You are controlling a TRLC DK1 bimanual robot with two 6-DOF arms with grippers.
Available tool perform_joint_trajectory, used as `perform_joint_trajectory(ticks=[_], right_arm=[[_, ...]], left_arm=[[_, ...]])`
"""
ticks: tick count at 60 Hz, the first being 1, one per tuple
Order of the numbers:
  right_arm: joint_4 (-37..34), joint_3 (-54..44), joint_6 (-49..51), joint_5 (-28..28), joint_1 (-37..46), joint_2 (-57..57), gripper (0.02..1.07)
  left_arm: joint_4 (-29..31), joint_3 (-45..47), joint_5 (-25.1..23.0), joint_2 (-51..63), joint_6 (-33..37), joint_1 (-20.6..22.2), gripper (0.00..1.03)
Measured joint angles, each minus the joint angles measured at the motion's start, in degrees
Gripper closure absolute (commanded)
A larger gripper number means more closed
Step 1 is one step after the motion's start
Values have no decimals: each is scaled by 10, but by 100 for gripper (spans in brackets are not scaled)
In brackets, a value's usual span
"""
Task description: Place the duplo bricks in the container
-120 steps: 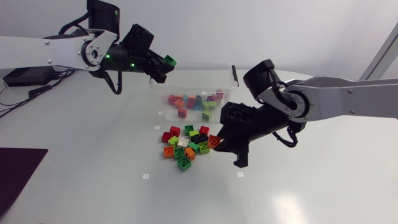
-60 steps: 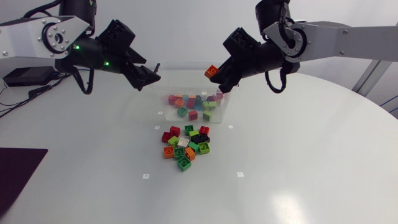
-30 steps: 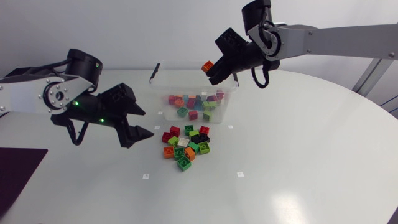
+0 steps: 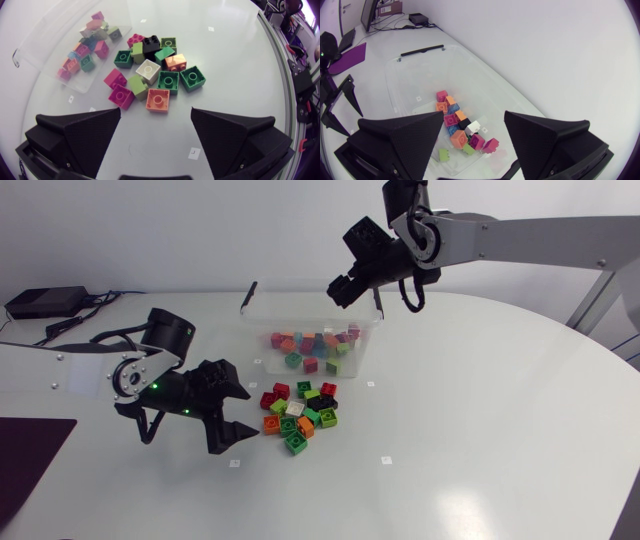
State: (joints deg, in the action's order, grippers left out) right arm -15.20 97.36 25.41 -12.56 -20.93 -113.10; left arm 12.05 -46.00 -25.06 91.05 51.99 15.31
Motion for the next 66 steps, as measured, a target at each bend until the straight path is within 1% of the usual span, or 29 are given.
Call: perform_joint_trajectory(ticks=[11, 21, 27, 33, 37, 39, 48, 49, 54, 58, 62, 66], right_arm=[[4, -62, 0, 0, 0, 78, 7], [16, -152, 0, -9, 0, 175, 7], [31, -210, 1, -11, 0, 218, 7], [41, -269, 1, -16, -1, 249, 8], [50, -308, 1, -18, -3, 263, 10], [55, -331, 1, -18, -5, 270, 10], [69, -408, 7, -21, -27, 284, 10], [70, -415, 8, -22, -30, 285, 10], [74, -447, 14, -22, -43, 289, 10], [76, -461, 18, -22, -51, 289, 10], [78, -470, 20, -22, -58, 289, 10], [78, -477, 20, -22, -66, 289, 10]], left_arm=[[-17, 0, 0, 50, 17, 3, 7], [-45, 0, 0, 80, 23, 17, 8], [-62, 0, 0, 100, 23, 25, 10], [-79, 0, 0, 117, 23, 29, 12], [-84, -1, -4, 122, 23, 31, 12], [-90, -2, -4, 124, 22, 32, 14], [-106, -9, -6, 134, 19, 38, 28], [-107, -10, -6, 136, 18, 39, 29], [-110, -11, -6, 138, 18, 43, 40], [-111, -12, -7, 139, 16, 45, 51], [-111, -13, -7, 140, 9, 47, 71], [-112, -13, -9, 141, 5, 48, 71]])
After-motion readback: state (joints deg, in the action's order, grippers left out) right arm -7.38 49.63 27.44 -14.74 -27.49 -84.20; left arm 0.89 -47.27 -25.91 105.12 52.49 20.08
